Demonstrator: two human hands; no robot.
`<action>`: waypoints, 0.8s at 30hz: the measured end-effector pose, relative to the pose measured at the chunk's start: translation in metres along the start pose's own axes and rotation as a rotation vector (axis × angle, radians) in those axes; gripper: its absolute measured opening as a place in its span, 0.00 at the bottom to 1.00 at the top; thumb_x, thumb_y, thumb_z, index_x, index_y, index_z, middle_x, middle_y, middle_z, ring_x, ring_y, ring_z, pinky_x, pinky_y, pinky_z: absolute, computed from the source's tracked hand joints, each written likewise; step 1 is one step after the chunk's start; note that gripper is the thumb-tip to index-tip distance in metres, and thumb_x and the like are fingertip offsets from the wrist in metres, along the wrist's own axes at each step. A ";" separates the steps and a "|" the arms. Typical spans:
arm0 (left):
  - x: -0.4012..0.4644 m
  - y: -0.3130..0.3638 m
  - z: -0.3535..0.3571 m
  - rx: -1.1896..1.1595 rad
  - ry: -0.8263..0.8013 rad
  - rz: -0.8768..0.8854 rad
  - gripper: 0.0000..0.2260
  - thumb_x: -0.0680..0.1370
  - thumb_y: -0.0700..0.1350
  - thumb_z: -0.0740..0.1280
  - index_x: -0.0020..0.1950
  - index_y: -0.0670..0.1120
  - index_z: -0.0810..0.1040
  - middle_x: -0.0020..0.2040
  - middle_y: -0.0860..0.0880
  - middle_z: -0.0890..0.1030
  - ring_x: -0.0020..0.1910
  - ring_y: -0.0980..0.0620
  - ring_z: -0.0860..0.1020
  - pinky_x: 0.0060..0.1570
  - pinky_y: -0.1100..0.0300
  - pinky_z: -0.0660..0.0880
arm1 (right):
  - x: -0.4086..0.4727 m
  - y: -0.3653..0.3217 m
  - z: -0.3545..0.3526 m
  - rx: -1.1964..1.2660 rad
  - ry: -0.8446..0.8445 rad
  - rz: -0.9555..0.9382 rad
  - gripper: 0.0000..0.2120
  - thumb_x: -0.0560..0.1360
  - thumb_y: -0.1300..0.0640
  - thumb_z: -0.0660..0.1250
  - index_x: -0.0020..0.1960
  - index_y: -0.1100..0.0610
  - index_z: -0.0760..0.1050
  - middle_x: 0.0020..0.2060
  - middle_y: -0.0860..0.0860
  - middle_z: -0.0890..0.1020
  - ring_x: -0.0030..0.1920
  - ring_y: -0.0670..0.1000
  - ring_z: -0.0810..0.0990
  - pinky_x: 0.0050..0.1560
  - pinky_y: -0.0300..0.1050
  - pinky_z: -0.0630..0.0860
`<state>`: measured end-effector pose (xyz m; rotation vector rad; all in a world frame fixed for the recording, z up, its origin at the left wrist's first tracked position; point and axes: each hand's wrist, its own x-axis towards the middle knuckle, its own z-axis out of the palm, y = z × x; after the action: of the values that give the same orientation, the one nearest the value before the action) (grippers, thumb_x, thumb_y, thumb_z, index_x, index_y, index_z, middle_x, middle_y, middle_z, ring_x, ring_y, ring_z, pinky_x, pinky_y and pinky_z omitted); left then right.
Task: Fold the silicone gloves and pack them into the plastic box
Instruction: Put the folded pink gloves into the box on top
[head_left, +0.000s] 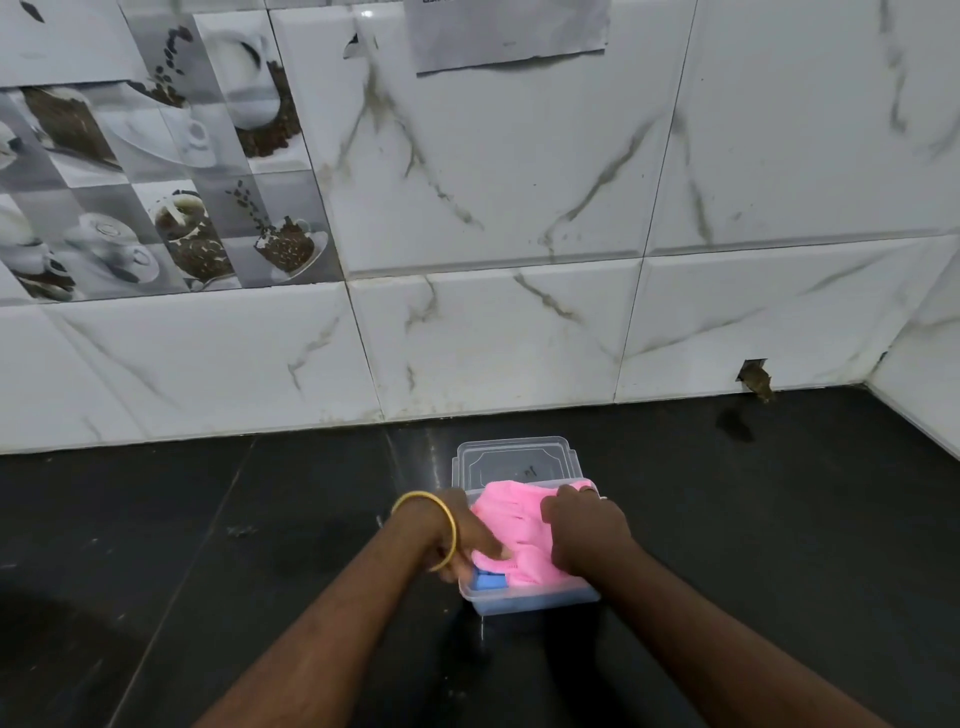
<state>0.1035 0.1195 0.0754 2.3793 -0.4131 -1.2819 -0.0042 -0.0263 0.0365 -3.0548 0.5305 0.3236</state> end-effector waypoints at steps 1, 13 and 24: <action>-0.006 0.004 -0.009 0.272 0.139 0.003 0.23 0.68 0.48 0.77 0.57 0.38 0.78 0.49 0.40 0.84 0.45 0.45 0.84 0.45 0.54 0.81 | -0.001 0.000 -0.001 0.008 0.004 -0.003 0.17 0.77 0.56 0.60 0.65 0.53 0.72 0.61 0.54 0.74 0.63 0.58 0.72 0.61 0.53 0.71; 0.018 0.036 0.023 0.848 0.201 0.339 0.39 0.67 0.50 0.78 0.74 0.50 0.65 0.68 0.42 0.71 0.65 0.40 0.74 0.65 0.46 0.72 | -0.001 0.011 -0.012 0.067 0.021 -0.054 0.22 0.76 0.61 0.61 0.69 0.49 0.68 0.63 0.53 0.72 0.64 0.58 0.73 0.58 0.53 0.75; 0.023 0.030 0.031 0.802 0.118 0.315 0.47 0.64 0.46 0.81 0.77 0.51 0.58 0.70 0.42 0.67 0.67 0.39 0.72 0.66 0.44 0.70 | 0.017 0.016 -0.006 -0.142 -0.058 -0.131 0.26 0.74 0.59 0.67 0.71 0.47 0.67 0.65 0.53 0.73 0.65 0.58 0.74 0.66 0.55 0.67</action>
<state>0.0874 0.0764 0.0574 2.8119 -1.4166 -0.9183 0.0076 -0.0475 0.0389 -3.1844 0.3156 0.4620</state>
